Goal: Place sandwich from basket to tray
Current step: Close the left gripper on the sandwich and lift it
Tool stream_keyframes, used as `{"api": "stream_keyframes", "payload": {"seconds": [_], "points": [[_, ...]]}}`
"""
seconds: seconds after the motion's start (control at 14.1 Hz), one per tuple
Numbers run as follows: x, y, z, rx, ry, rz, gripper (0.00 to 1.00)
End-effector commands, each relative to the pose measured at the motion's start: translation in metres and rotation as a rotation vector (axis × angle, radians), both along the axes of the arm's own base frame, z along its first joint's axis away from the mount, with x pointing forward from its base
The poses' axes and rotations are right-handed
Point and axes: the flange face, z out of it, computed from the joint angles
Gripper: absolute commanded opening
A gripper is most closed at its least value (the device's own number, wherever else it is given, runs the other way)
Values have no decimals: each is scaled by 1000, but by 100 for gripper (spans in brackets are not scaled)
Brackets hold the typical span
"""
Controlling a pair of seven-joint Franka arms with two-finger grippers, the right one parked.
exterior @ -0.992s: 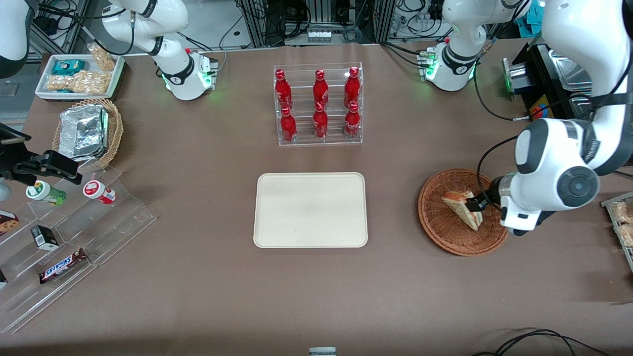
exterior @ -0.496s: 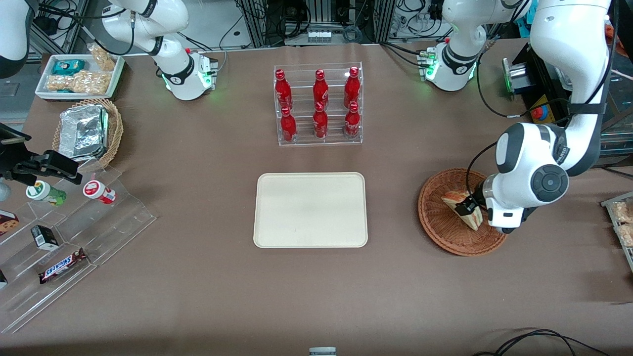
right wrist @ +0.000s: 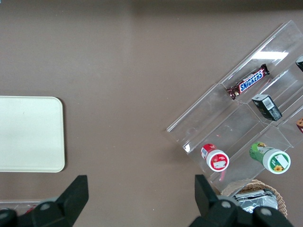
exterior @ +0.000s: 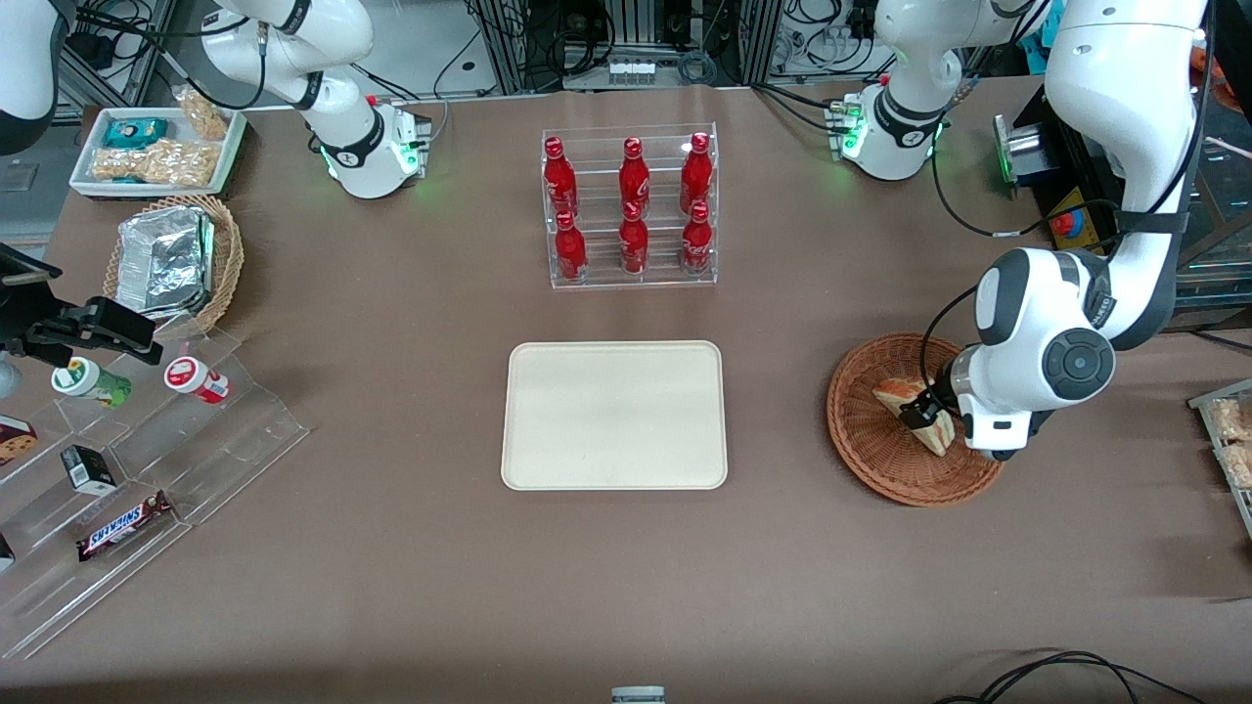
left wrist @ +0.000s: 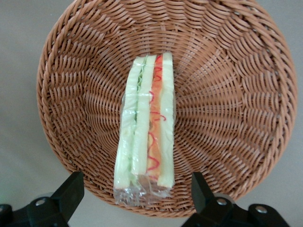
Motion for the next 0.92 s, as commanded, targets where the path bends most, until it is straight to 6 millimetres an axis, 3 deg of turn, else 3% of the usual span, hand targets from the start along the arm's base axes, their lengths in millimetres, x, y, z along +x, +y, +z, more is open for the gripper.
{"api": "stream_keyframes", "payload": {"seconds": [0.0,0.5,0.64,0.78,0.85], "points": [[-1,11,-8,-3,-10,41,100],[-14,4,-45,0,-46,107,100],[-14,3,-50,10,-43,153,71],[-14,4,-48,14,-38,163,26],[-12,4,-44,16,-45,175,14]]}}
